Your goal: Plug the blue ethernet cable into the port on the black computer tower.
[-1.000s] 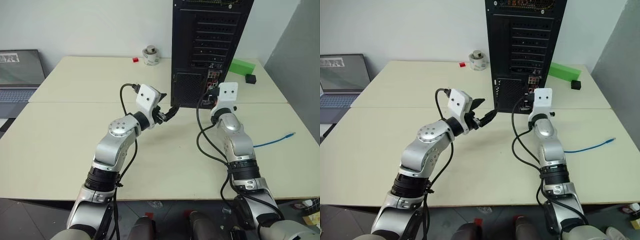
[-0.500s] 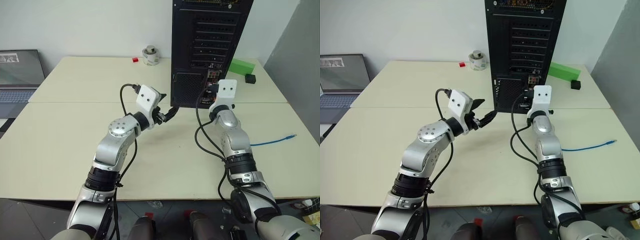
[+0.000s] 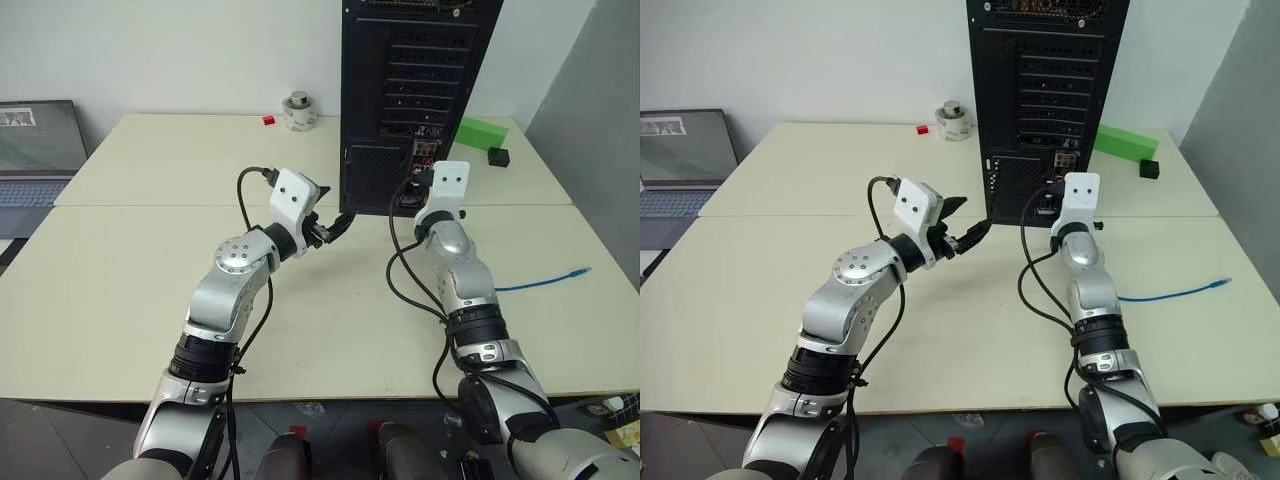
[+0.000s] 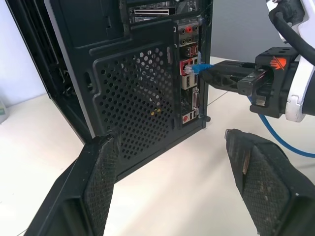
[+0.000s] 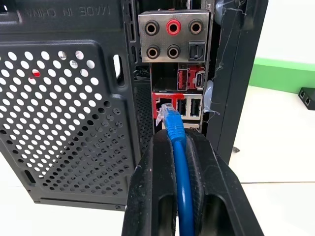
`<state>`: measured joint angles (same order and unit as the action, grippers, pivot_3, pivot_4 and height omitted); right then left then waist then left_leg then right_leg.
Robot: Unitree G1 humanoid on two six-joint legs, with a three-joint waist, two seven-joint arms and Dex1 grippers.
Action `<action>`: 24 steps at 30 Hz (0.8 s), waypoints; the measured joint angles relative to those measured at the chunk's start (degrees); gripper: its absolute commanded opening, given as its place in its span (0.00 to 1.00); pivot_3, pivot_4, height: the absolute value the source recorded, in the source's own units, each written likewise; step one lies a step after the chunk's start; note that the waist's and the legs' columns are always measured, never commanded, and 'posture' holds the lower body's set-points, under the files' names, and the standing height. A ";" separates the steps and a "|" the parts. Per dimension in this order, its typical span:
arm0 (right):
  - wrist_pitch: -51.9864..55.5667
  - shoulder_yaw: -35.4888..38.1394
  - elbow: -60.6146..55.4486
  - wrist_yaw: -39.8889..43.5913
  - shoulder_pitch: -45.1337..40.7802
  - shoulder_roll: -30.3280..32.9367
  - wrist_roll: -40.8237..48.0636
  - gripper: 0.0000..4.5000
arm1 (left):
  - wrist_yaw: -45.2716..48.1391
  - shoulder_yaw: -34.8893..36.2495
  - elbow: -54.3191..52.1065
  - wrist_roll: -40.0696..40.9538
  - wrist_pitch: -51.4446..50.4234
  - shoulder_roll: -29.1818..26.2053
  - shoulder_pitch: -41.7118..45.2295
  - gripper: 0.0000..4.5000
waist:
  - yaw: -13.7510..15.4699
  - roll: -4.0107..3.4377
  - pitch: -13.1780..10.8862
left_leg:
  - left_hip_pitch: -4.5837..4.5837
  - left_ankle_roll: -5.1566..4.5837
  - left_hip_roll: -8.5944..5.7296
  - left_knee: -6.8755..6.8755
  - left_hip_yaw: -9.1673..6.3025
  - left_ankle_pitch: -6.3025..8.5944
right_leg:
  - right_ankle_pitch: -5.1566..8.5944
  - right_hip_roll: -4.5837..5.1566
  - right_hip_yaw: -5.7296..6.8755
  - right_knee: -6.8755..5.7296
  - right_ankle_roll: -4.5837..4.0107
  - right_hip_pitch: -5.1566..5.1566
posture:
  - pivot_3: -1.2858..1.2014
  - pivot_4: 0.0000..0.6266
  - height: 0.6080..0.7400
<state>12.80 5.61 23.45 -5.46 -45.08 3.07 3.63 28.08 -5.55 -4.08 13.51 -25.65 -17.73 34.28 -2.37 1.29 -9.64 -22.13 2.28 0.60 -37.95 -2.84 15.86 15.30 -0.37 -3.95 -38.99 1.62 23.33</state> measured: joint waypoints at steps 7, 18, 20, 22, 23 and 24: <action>0.42 0.18 0.00 -0.18 -0.73 -0.22 0.48 0.00 | 0.03 0.36 0.00 -0.21 0.00 0.00 -0.07 0.80 | -0.21 -0.01 -0.01 | 0.00 0.00 0.00 0.01 -0.01 0.00 | 0.00 0.00 0.00 0.00 0.00 0.00 | 0.52 0.24 1.00; 0.58 1.15 0.00 -1.23 -0.99 -1.10 2.04 0.00 | 0.05 0.39 0.00 -0.56 0.00 -0.01 -0.20 0.80 | -0.64 -0.04 -0.03 | -0.02 0.00 0.00 0.03 0.00 0.00 | 0.00 0.00 -0.01 0.01 0.00 0.02 | 0.52 0.24 1.00; 0.56 0.85 0.00 -1.98 -0.99 -1.24 1.52 0.00 | 0.05 0.39 0.00 -0.62 0.00 -0.01 -0.22 0.80 | -0.65 -0.04 -0.03 | -0.02 0.00 0.00 0.03 0.01 0.00 | 0.00 0.00 -0.01 0.01 0.00 0.02 | 0.52 0.24 1.00; 0.51 0.20 0.00 -2.93 -0.99 -1.45 0.59 0.00 | 0.04 0.40 0.00 -0.66 0.00 -0.01 -0.24 0.80 | -0.66 -0.04 -0.03 | -0.02 0.00 0.00 0.03 0.00 0.00 | 0.00 0.00 -0.01 0.01 0.00 0.02 | 0.52 0.24 1.00; 0.45 -0.09 0.00 -3.66 -0.99 -1.75 -0.16 0.00 | 0.03 0.41 0.00 -0.67 0.00 -0.01 -0.25 0.80 | -0.66 -0.04 -0.03 | -0.02 0.00 0.00 0.03 0.00 0.00 | 0.00 0.00 -0.01 0.01 0.00 0.02 | 0.52 0.24 1.00; 0.31 -0.32 0.00 -4.60 -0.99 -2.26 -0.68 0.00 | 0.01 0.42 0.00 -0.68 0.00 -0.01 -0.26 0.80 | -0.67 -0.04 -0.03 | -0.02 0.00 0.00 0.03 0.00 0.00 | 0.00 0.00 -0.01 0.02 0.00 0.02 | 0.52 0.24 1.00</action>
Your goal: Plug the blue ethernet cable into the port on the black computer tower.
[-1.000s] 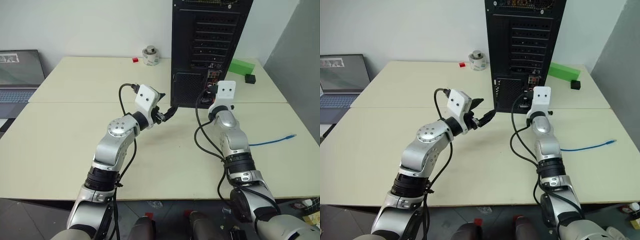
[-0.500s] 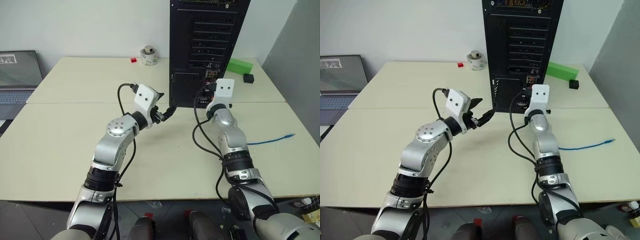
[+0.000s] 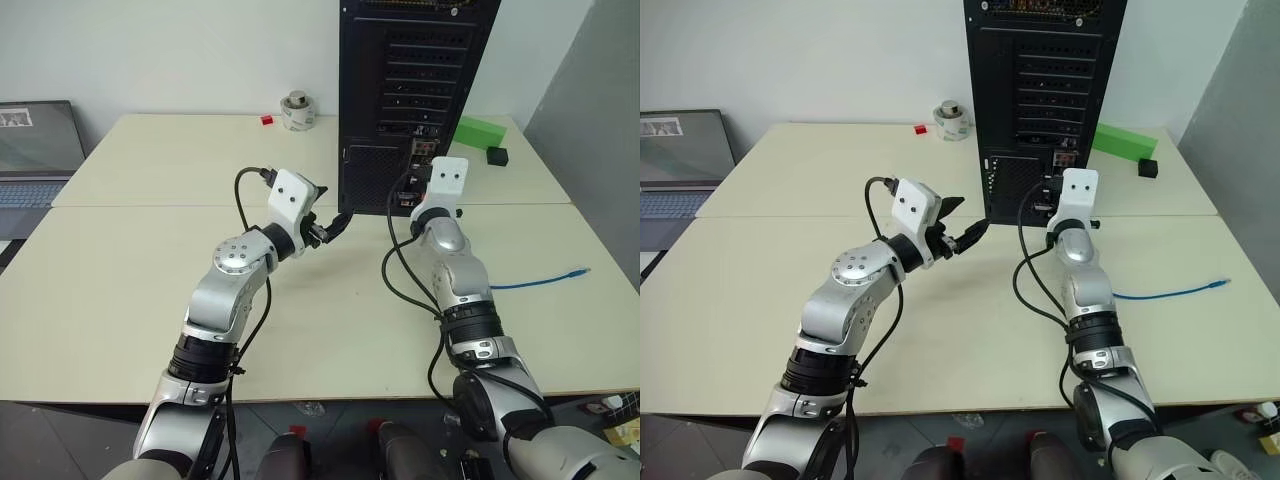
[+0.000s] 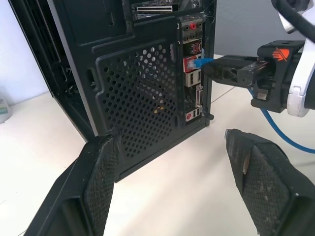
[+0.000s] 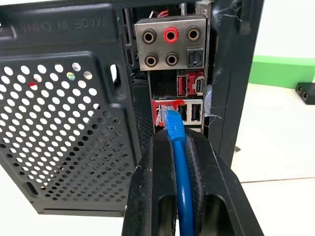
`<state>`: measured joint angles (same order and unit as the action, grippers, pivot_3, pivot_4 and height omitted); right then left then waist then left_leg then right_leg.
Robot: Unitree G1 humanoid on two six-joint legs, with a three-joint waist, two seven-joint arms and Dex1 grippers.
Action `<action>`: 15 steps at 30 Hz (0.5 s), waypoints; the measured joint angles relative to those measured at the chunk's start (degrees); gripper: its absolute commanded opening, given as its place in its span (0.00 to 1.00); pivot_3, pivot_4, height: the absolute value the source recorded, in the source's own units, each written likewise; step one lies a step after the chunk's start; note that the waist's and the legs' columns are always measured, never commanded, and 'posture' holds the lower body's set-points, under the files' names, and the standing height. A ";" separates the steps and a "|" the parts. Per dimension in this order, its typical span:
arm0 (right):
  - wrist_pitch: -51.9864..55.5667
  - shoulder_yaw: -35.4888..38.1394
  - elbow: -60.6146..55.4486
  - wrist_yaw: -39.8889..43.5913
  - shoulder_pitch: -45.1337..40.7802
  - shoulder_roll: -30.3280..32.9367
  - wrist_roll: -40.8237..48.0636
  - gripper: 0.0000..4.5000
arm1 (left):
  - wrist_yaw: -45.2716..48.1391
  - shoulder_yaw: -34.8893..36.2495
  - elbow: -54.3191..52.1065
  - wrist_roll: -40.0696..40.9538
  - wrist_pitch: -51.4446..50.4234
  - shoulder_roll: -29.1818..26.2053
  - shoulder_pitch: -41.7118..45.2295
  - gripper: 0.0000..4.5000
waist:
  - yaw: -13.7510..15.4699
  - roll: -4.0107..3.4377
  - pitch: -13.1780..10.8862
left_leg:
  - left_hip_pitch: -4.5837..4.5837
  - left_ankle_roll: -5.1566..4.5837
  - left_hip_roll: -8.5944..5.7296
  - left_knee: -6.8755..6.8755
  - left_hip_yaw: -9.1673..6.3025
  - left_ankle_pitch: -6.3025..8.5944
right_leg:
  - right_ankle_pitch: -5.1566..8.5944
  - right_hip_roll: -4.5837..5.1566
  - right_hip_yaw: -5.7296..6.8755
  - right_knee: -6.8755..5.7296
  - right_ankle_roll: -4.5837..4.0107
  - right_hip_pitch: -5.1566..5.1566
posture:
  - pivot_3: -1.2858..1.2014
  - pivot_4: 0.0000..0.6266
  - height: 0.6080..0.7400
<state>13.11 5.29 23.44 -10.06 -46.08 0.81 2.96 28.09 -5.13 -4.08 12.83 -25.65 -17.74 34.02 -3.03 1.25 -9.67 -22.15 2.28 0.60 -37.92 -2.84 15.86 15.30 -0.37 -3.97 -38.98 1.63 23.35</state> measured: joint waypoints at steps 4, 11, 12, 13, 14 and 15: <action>-0.82 -0.91 0.53 -2.52 -0.21 -1.33 -2.05 0.00 | -0.28 0.05 0.00 -0.27 0.00 -0.05 -0.07 0.80 | -0.02 0.00 0.00 | -0.05 0.00 0.00 0.02 0.01 0.00 | 0.00 0.00 -0.01 0.01 0.00 0.06 | 0.52 0.24 1.00; -3.22 -2.01 4.21 -5.77 -1.98 -3.01 -4.14 0.00 | -1.02 0.84 0.14 -0.59 -0.01 -0.19 -0.06 0.80 | -0.25 0.00 0.00 | -0.22 0.01 0.02 0.01 0.00 0.00 | -0.01 0.00 0.00 -0.02 -0.01 0.22 | 0.52 0.24 1.00; -3.79 -2.04 4.73 -6.11 -2.11 -3.14 -4.23 0.00 | -0.94 0.85 0.14 -0.53 -0.06 -0.19 -0.06 0.80 | -0.28 -0.01 0.00 | -0.22 0.01 0.02 0.01 0.00 0.00 | -0.01 0.00 0.00 -0.02 -0.01 0.22 | 0.52 0.24 1.00; -4.08 -2.05 5.17 -6.34 -2.29 -3.24 -4.35 0.00 | -0.78 0.85 0.14 -0.43 -0.13 -0.20 -0.06 0.80 | -0.29 -0.01 0.00 | -0.22 0.01 0.03 0.01 0.00 -0.01 | -0.01 0.00 0.00 -0.02 -0.02 0.22 | 0.52 0.24 1.00; -4.42 -2.05 5.68 -6.59 -2.50 -3.31 -4.55 0.00 | -0.14 0.85 0.13 -0.20 -0.23 -0.26 -0.06 0.80 | -0.30 -0.01 0.00 | -0.22 0.01 0.03 0.01 0.01 -0.01 | -0.01 0.00 0.00 -0.02 -0.02 0.22 | 0.52 0.24 1.00; -4.69 -2.06 5.99 -6.75 -2.60 -3.35 -4.63 0.00 | 0.26 0.85 0.13 -0.04 -0.31 -0.33 -0.06 0.80 | -0.31 -0.01 0.00 | -0.22 0.01 0.02 0.00 0.01 -0.01 | -0.01 0.00 0.00 -0.02 -0.02 0.22 | 0.52 0.24 1.00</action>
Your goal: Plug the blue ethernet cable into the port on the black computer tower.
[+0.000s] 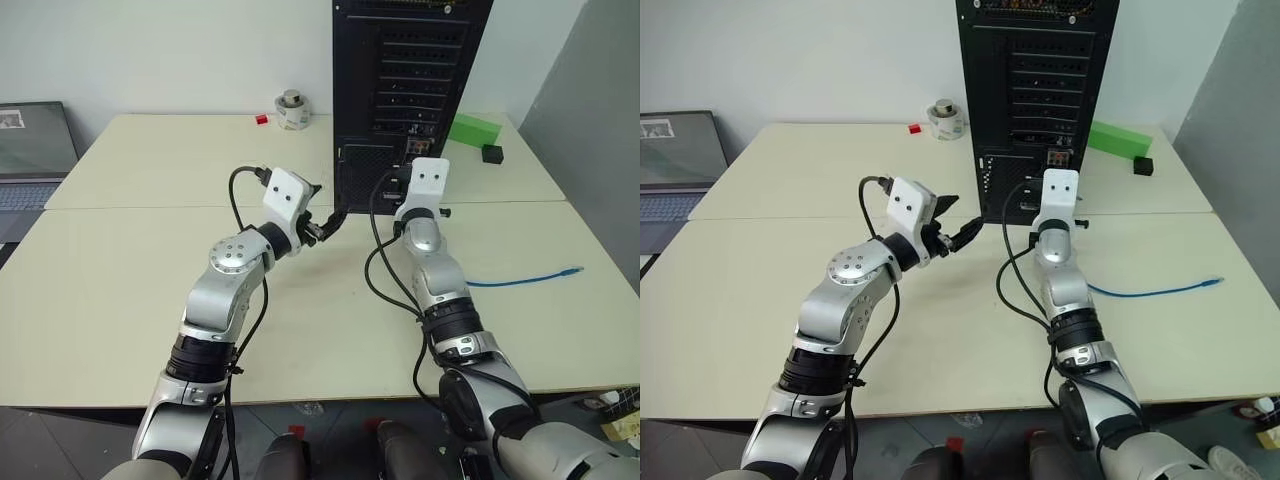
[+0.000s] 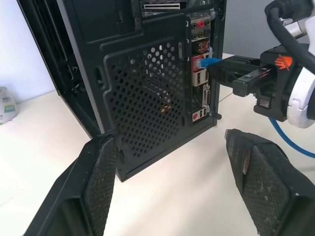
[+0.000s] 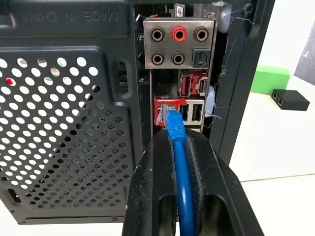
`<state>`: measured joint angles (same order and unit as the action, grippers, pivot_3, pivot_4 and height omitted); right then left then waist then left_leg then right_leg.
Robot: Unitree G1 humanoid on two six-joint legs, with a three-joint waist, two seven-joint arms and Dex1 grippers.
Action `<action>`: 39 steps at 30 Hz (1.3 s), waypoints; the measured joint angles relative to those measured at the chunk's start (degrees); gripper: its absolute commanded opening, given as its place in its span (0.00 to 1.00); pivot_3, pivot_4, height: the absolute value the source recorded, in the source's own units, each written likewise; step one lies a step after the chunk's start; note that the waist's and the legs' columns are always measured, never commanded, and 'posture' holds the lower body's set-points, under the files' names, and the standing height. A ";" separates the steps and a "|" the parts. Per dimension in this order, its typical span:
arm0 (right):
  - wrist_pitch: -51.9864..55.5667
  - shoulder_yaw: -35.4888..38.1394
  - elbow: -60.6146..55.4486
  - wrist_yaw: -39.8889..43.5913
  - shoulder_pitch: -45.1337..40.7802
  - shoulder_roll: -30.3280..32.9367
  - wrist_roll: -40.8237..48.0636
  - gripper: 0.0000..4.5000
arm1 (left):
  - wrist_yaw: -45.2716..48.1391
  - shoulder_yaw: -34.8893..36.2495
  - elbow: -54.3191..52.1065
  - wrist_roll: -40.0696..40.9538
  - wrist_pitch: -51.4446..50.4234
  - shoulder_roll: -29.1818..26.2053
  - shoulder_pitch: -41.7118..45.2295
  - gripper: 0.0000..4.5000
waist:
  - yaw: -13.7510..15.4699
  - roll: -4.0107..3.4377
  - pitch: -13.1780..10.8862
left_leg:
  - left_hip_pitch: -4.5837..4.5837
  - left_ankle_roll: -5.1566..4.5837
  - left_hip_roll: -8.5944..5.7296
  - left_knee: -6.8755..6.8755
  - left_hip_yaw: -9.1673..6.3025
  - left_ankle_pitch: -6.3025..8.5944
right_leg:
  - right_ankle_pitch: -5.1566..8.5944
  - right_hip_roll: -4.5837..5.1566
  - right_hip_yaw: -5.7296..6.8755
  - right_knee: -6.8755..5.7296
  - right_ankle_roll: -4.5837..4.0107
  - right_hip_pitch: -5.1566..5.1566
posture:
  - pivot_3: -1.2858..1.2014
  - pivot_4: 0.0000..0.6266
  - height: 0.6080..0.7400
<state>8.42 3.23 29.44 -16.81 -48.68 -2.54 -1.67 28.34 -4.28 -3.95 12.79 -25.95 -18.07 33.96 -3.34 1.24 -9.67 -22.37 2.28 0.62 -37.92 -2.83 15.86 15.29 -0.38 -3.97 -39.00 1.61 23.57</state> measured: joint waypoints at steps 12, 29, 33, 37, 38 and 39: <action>-3.16 -0.36 4.71 -2.60 -1.87 -0.98 -1.79 0.00 | 9.42 -0.08 -1.44 4.08 -2.54 -3.67 -0.09 0.80 | -0.37 -0.04 -0.02 | 0.01 0.00 0.01 -0.01 0.00 0.00 | -0.01 -0.02 0.00 -0.01 -0.02 0.01 | 0.52 0.24 1.00; -5.93 -0.94 9.87 -3.36 -4.45 -1.31 -2.15 0.00 | 11.32 -0.07 -2.59 4.79 -3.47 -4.65 -0.79 0.80 | -1.33 -0.08 -0.05 | -0.01 0.00 0.03 0.01 -0.01 0.00 | -0.02 -0.03 0.00 -0.02 -0.03 0.03 | 0.52 0.24 1.00; -6.63 -1.08 11.85 -3.38 -5.55 -1.26 -2.15 0.00 | 11.38 -0.07 -2.59 4.79 -3.47 -4.71 -0.80 0.80 | -1.61 -0.09 -0.06 | -0.01 0.00 0.03 0.01 0.00 0.00 | -0.02 -0.03 -0.01 -0.02 -0.03 0.04 | 0.52 0.24 1.00; -7.47 -1.07 13.43 -3.46 -6.28 -1.21 -2.15 0.00 | 11.52 -0.07 -2.59 4.79 -3.47 -4.82 -0.80 0.80 | -1.71 -0.09 -0.06 | 0.00 0.00 0.03 0.01 0.01 0.00 | -0.02 -0.03 -0.03 -0.02 -0.03 0.04 | 0.52 0.24 1.00; -7.94 -1.07 13.89 -3.47 -6.38 -1.21 -2.14 0.00 | 11.54 -0.07 -2.59 4.79 -3.47 -4.87 -0.80 0.80 | -1.73 -0.09 -0.06 | 0.00 0.00 0.03 0.01 0.01 0.00 | -0.02 -0.03 -0.03 -0.02 -0.03 0.04 | 0.52 0.24 1.00; -8.27 -1.07 14.27 -3.47 -6.48 -1.16 -2.14 0.00 | 11.54 -0.07 -2.59 4.78 -3.47 -4.93 -0.80 0.80 | -1.74 -0.09 -0.06 | 0.00 -0.01 0.03 0.00 0.01 0.00 | -0.02 -0.03 -0.03 -0.03 -0.03 0.04 | 0.52 0.24 1.00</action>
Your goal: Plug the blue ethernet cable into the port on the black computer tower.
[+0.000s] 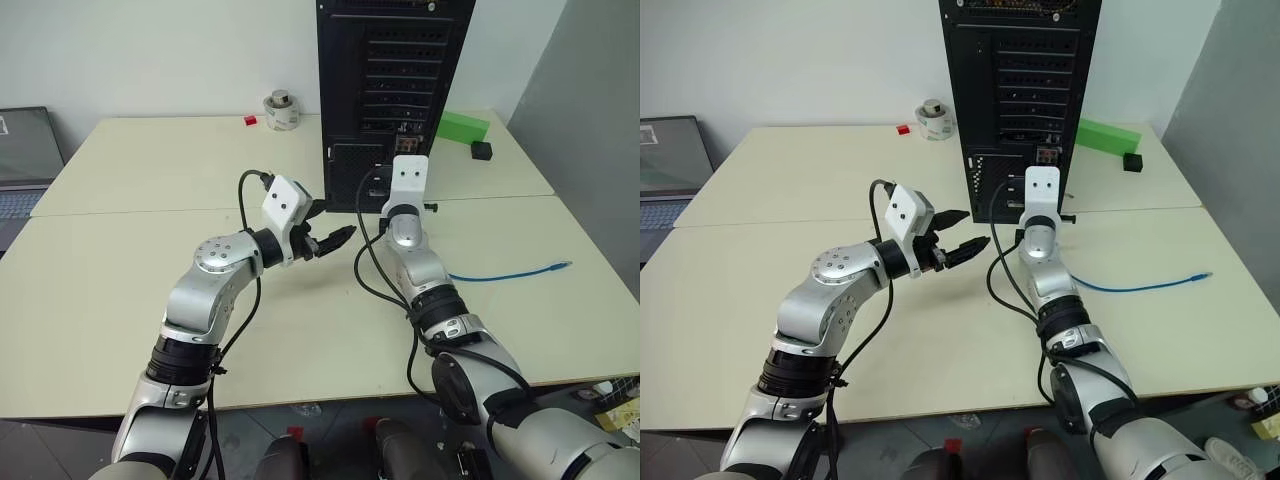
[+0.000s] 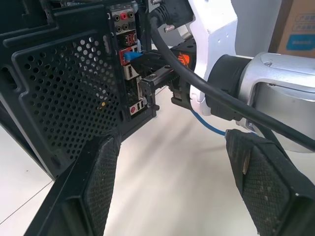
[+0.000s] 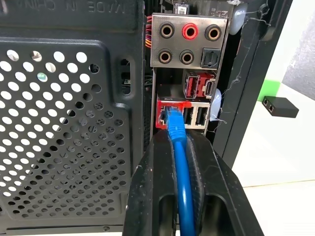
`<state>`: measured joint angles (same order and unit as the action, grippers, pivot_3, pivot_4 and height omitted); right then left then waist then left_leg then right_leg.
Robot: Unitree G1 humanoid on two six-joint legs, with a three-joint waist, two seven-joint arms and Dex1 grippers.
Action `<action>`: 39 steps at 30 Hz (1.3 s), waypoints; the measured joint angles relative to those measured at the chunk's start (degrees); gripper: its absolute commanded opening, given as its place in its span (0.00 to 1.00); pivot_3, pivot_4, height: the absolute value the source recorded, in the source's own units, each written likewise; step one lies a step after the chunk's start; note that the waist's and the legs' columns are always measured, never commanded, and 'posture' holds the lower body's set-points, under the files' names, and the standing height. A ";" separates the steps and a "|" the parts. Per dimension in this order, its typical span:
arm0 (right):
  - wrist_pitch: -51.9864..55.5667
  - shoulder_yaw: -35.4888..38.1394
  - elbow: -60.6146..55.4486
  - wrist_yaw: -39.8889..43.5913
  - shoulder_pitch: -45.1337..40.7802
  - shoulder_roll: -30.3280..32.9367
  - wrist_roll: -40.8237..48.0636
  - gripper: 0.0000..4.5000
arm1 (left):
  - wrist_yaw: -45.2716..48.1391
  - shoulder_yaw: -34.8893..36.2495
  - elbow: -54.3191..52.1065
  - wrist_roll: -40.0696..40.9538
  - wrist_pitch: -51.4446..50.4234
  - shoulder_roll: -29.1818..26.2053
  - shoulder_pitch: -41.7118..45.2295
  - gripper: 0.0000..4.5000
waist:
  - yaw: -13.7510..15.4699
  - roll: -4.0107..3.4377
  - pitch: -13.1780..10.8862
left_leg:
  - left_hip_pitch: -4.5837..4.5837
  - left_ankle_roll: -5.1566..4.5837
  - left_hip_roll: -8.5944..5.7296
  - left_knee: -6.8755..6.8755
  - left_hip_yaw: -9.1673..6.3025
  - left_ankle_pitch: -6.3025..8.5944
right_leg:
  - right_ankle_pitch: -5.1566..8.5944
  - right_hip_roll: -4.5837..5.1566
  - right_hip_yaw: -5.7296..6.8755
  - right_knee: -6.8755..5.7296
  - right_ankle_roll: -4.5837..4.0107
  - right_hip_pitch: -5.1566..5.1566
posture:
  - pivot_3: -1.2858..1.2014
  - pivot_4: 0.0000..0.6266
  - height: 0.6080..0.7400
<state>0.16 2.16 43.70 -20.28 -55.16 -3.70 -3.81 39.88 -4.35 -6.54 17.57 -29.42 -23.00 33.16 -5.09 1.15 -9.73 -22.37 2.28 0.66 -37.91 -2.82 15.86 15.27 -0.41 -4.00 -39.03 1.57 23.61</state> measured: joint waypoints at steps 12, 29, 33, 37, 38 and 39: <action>-1.12 0.85 0.49 4.14 0.04 0.48 1.09 0.19 | 0.23 0.02 1.02 -0.77 1.36 -0.85 0.05 0.80 | -0.31 0.00 0.00 | 0.03 0.00 0.05 0.00 0.03 0.00 | -0.02 -0.05 -0.03 -0.02 -0.03 0.00 | 0.52 0.24 1.00; -2.00 0.67 -3.34 7.24 1.46 1.06 0.85 0.99 | 0.31 0.06 4.93 -1.50 3.85 -0.93 1.85 0.80 | 0.27 0.00 0.00 | -0.28 0.01 -0.03 0.01 -0.06 0.00 | -0.03 0.12 0.06 0.03 -0.04 0.21 | 0.52 0.24 1.00; -0.53 0.67 -7.47 8.14 4.14 1.50 0.87 0.99 | 0.58 0.06 5.31 -1.71 4.57 -0.88 2.08 0.80 | 0.32 0.00 0.00 | -0.30 0.01 -0.03 0.01 -0.07 0.00 | -0.03 0.12 0.06 0.02 -0.04 0.22 | 0.52 0.24 1.00; 4.06 0.46 -17.76 11.41 10.30 2.80 1.31 0.99 | -0.89 0.32 7.12 -2.68 6.19 -0.53 2.56 0.80 | 0.53 0.00 0.00 | -0.36 0.01 -0.04 -0.02 -0.10 0.00 | -0.03 0.16 0.06 0.02 -0.04 0.24 | 0.52 0.24 1.00; 5.43 0.39 -19.72 12.28 11.38 3.10 1.70 0.99 | -1.42 0.40 7.56 -2.97 6.36 -0.48 2.60 0.80 | 0.52 0.00 0.00 | -0.38 0.01 -0.04 -0.02 -0.07 0.00 | -0.03 0.26 0.07 0.02 -0.03 0.28 | 0.52 0.24 1.00; 7.66 0.09 -23.85 14.06 13.41 3.75 2.34 0.99 | -2.17 0.35 8.03 -3.55 6.88 -0.24 2.72 0.80 | 0.62 0.00 0.00 | -0.40 0.00 -0.07 -0.02 -0.10 0.00 | -0.03 0.29 0.09 0.00 -0.03 0.30 | 0.52 0.24 1.00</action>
<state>7.81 2.25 19.85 -6.21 -41.75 0.05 -1.46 37.72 -4.00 1.49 14.02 -22.54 -23.24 35.88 -4.46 1.15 -9.73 -22.77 2.28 0.58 -37.93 -2.92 15.86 15.24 -0.12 -3.90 -39.03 1.54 23.91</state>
